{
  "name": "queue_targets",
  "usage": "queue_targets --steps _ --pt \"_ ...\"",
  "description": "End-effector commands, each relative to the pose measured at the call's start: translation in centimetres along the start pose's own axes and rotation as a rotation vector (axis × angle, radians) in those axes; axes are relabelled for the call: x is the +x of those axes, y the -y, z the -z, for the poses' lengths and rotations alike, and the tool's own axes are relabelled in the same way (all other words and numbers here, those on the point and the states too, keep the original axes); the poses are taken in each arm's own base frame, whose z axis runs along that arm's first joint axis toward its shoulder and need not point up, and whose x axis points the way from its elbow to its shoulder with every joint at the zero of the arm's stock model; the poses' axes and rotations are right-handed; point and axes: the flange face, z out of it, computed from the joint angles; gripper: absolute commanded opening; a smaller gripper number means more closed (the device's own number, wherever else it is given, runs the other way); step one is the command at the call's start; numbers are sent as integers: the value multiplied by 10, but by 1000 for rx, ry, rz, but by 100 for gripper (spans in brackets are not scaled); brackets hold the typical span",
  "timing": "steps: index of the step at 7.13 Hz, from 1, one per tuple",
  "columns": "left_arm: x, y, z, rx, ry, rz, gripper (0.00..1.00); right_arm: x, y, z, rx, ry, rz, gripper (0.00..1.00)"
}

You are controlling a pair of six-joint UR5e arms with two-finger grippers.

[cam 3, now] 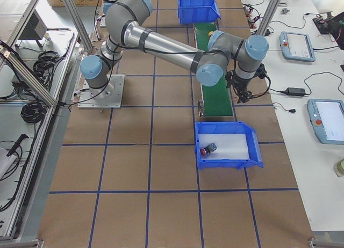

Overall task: Transport two buttons from left to right
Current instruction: 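Raise the left gripper back over its bin while the right arm withdraws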

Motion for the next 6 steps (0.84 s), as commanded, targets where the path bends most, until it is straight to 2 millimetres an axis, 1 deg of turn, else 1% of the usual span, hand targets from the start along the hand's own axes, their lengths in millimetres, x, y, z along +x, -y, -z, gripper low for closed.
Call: queue_targets --steps 1,2,3,4,5,6 --pt "-1 2 -4 -9 -2 1 100 -74 57 -5 9 26 178 100" --pt "0 0 -1 -7 1 -2 100 -109 81 -12 0 36 263 100" --pt "-1 3 -5 -11 -1 -2 100 -141 101 -22 -6 50 361 100" --pt "-1 5 -6 -7 -8 -4 100 -183 125 -35 -14 66 483 100" --pt "-1 3 -4 -10 -4 -4 100 -221 148 -54 -9 90 590 100" --pt "-2 4 -7 -15 -5 -3 100 -244 166 -74 14 102 714 100"
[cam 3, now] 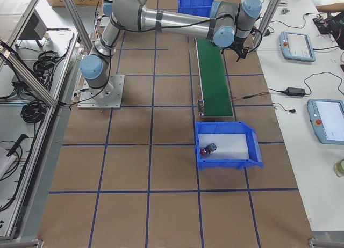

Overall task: Transport two buttons from left to right
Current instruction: 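Reach the right gripper to the yellow button on the belt and grasp it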

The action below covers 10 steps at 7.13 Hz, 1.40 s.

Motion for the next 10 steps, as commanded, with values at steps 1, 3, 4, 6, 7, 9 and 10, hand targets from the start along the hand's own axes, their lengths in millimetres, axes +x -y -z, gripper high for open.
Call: queue_targets --steps 1,3,4,6,7,9,10 --pt "0 -2 1 -3 2 0 100 -19 51 -48 8 35 225 100" --pt "-1 -1 0 -2 1 0 100 -33 78 -68 8 29 276 100" --pt "-1 -1 0 -2 0 0 100 -48 97 -86 -4 30 316 100" --pt "-2 3 -4 -6 -3 2 100 -68 111 -118 3 10 358 100" --pt "-2 2 -3 -4 -2 0 100 -71 109 -125 4 13 359 100" --pt "-2 0 -1 -3 -1 1 100 -85 125 -127 8 -1 389 100" --pt "-2 0 -1 -3 -1 1 100 -93 134 -131 8 -3 405 100"
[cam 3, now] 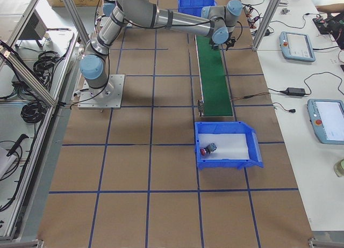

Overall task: Transport two buttons from left to right
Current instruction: 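Reach the right gripper to the yellow button on the belt and grasp it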

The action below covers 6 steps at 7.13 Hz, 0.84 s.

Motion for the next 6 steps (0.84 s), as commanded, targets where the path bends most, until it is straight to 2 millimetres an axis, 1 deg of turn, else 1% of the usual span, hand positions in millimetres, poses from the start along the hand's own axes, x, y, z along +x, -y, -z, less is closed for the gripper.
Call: queue_targets --steps 1,3,4,5,6 --pt "0 -1 0 0 0 0 100 -4 16 -14 0 -2 24 100" --pt "-1 -1 0 0 0 -4 100 -1 15 -24 -1 1 23 100" --pt "-1 -1 0 0 0 -4 100 -1 15 -25 1 1 23 97" --pt "-1 -1 0 -2 -1 -4 100 0 15 -27 1 0 24 88" --pt "-1 -1 0 -2 -1 -4 100 0 16 -27 2 -3 24 60"
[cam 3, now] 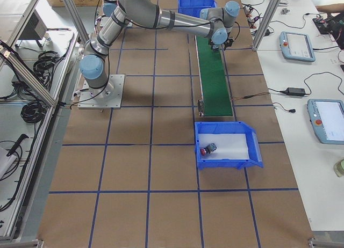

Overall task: Transport two buttons from left to right
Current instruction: 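Reach the right gripper to the yellow button on the belt and grasp it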

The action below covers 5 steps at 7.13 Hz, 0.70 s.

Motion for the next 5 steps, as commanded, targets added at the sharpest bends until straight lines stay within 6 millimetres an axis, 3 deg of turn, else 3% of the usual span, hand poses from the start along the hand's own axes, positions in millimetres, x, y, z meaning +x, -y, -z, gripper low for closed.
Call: queue_targets --steps 1,2,3,4,5 --pt "0 0 0 -2 -1 0 100 0 0 3 -2 -10 -5 15" --pt "0 0 0 -2 -1 0 100 1 1 9 -2 -19 -3 8" --pt "0 0 0 -2 -1 0 100 4 -4 16 2 -30 -8 7" --pt "0 0 0 -2 -1 0 100 13 -21 31 -4 -54 -36 6" --pt "0 0 -1 -3 -1 0 100 37 -67 60 0 -99 -105 5"
